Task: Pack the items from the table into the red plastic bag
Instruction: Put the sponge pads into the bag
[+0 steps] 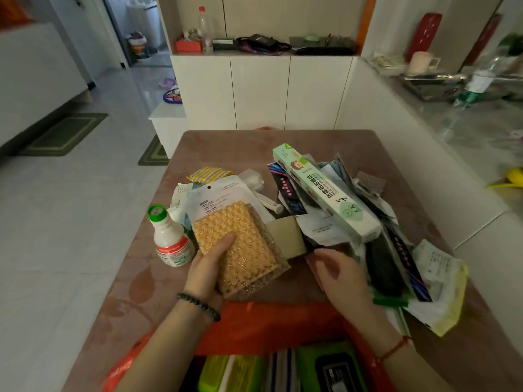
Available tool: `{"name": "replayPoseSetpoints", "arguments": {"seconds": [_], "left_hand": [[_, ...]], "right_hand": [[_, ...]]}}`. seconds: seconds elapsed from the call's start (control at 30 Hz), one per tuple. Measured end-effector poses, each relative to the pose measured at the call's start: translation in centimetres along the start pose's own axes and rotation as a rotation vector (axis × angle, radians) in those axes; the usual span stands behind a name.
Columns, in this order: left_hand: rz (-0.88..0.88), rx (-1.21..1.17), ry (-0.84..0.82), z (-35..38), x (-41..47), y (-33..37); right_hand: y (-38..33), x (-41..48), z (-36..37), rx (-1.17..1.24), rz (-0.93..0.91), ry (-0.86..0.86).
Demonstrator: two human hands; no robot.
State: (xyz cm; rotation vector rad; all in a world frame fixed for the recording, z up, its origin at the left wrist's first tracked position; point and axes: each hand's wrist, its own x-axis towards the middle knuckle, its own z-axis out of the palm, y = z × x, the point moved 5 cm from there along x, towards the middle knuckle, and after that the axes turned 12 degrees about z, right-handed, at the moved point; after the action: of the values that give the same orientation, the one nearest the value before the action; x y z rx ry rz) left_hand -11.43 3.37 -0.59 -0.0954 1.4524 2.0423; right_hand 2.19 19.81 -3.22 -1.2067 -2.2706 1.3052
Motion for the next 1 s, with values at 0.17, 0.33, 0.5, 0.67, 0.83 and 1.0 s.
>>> {"name": "replayPoseSetpoints", "arguments": {"seconds": [0.17, 0.33, 0.5, 0.67, 0.83, 1.0], "left_hand": [[-0.063, 0.021, -0.002, -2.1, -2.9, -0.4], [-0.097, -0.002, -0.078, -4.1, -5.9, -0.3], [-0.107, -0.001, -0.101, -6.9, -9.0, -0.1], [-0.135, 0.012, -0.113, -9.0, -11.0, -0.5], [-0.078, 0.071, -0.140, -10.1, -12.6, -0.4], [0.042, 0.106, -0.148, -10.6, -13.2, -0.9]], "right_hand": [[5.2, 2.2, 5.9, -0.984, 0.279, -0.126], [3.9, 3.9, 6.3, -1.103, 0.169, 0.141], [6.3, 5.1, 5.9, -1.182, -0.083, 0.208], [3.7, 3.6, 4.6, -1.423, -0.155, 0.125], [-2.2, -2.3, 2.7, -0.907, -0.221, 0.207], [-7.6, -14.2, -2.6, 0.379, -0.117, 0.260]]}}
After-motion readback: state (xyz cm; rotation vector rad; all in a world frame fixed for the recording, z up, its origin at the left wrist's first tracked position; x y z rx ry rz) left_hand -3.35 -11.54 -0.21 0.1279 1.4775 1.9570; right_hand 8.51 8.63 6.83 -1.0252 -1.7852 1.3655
